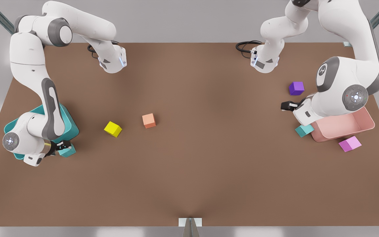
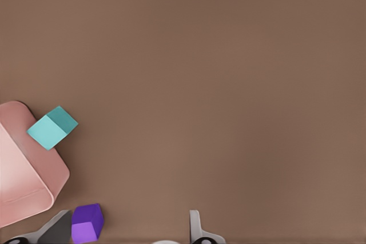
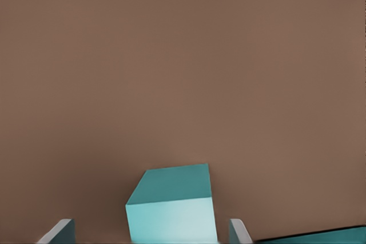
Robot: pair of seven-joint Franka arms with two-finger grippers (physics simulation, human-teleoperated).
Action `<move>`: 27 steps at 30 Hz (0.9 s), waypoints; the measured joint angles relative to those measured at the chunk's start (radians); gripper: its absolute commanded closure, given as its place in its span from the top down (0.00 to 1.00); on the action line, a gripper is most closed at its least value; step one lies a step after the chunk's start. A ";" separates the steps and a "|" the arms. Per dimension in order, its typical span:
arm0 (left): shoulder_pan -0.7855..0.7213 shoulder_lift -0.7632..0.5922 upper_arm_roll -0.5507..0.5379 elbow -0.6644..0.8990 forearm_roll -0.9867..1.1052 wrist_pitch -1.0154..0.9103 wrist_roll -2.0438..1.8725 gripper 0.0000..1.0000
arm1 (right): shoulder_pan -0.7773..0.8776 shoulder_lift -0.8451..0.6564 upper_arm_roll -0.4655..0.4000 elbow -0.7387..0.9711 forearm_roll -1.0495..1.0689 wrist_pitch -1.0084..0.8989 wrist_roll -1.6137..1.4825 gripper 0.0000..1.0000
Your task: Stack the two blue cubes on top of each other
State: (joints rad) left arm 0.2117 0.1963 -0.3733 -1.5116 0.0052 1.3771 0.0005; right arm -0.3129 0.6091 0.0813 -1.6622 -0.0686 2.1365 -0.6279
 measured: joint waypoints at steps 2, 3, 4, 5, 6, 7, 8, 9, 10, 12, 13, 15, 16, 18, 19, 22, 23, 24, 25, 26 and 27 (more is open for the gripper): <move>0.000 0.001 0.000 0.000 0.000 0.000 0.000 1.00 | -0.010 0.000 0.000 -0.006 -0.005 0.000 -0.010 1.00; 0.000 0.001 0.000 0.000 0.000 0.000 0.000 1.00 | -0.014 0.000 0.000 -0.008 -0.006 0.000 -0.016 1.00; 0.000 0.001 0.000 0.000 0.000 -0.001 0.000 1.00 | -0.018 0.003 0.000 -0.009 -0.007 0.001 -0.022 1.00; 0.000 0.001 0.000 0.000 -0.001 -0.002 0.000 1.00 | -0.020 0.006 0.000 -0.008 -0.008 0.001 -0.028 1.00; 0.000 0.001 0.000 0.000 -0.001 -0.004 0.000 1.00 | -0.021 0.008 0.000 -0.006 -0.008 0.001 -0.033 1.00; 0.000 0.001 0.000 0.000 -0.001 -0.007 0.000 1.00 | -0.021 0.011 0.000 -0.004 -0.009 0.002 -0.038 1.00; 0.000 0.001 0.000 0.000 -0.001 -0.008 -0.001 1.00 | -0.021 0.013 0.000 -0.003 -0.008 0.003 -0.043 1.00; 0.000 0.001 0.000 0.000 -0.001 -0.010 -0.001 1.00 | -0.021 0.014 0.000 -0.005 -0.008 0.003 -0.047 1.00; 0.000 0.001 0.000 0.000 -0.001 -0.011 -0.001 1.00 | -0.021 0.015 0.000 -0.005 -0.008 0.004 -0.051 1.00; 0.000 0.001 0.000 0.000 -0.002 -0.014 -0.001 1.00 | -0.021 0.016 0.000 -0.007 -0.008 0.004 -0.059 1.00; 0.000 0.001 0.000 0.000 -0.002 -0.014 -0.001 1.00 | -0.022 0.017 0.000 -0.008 -0.007 0.004 -0.063 1.00; 0.001 0.001 0.000 0.000 -0.002 -0.016 -0.001 1.00 | -0.023 0.020 0.000 -0.008 -0.005 0.005 -0.069 1.00; 0.001 0.000 0.000 0.000 -0.002 -0.017 -0.001 1.00 | -0.023 0.022 0.000 -0.008 -0.005 0.007 -0.072 1.00; 0.002 0.000 0.000 0.000 -0.002 -0.019 -0.001 1.00 | -0.023 0.027 0.001 -0.006 -0.005 0.010 -0.078 1.00; 0.001 0.000 0.000 0.000 -0.002 -0.019 -0.001 1.00 | -0.023 0.028 0.001 -0.006 -0.005 0.012 -0.080 1.00; -0.007 -0.002 -0.001 0.003 -0.003 -0.020 -0.001 1.00 | -0.023 0.029 0.000 -0.006 -0.005 0.015 -0.087 1.00; -0.010 -0.002 -0.001 0.003 -0.004 -0.021 -0.001 1.00 | -0.023 0.031 0.000 -0.006 -0.005 0.016 -0.090 1.00; -0.012 -0.002 -0.002 0.003 -0.004 -0.021 -0.002 1.00 | -0.023 0.032 0.000 -0.006 -0.005 0.017 -0.092 1.00; -0.013 -0.003 -0.002 0.003 -0.004 -0.022 -0.002 1.00 | -0.023 0.033 0.000 -0.006 -0.005 0.018 -0.094 1.00; -0.013 -0.003 -0.002 0.003 -0.004 -0.022 -0.002 1.00 | -0.023 0.034 0.000 -0.006 -0.005 0.019 -0.095 1.00; -0.013 -0.003 -0.002 0.003 -0.004 -0.022 -0.002 1.00 | -0.023 0.034 0.000 -0.006 -0.005 0.020 -0.097 1.00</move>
State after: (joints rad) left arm 0.1988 0.1932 -0.3748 -1.5083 0.0012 1.3548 -0.0011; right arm -0.3360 0.6435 0.0813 -1.6681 -0.0734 2.1563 -0.7249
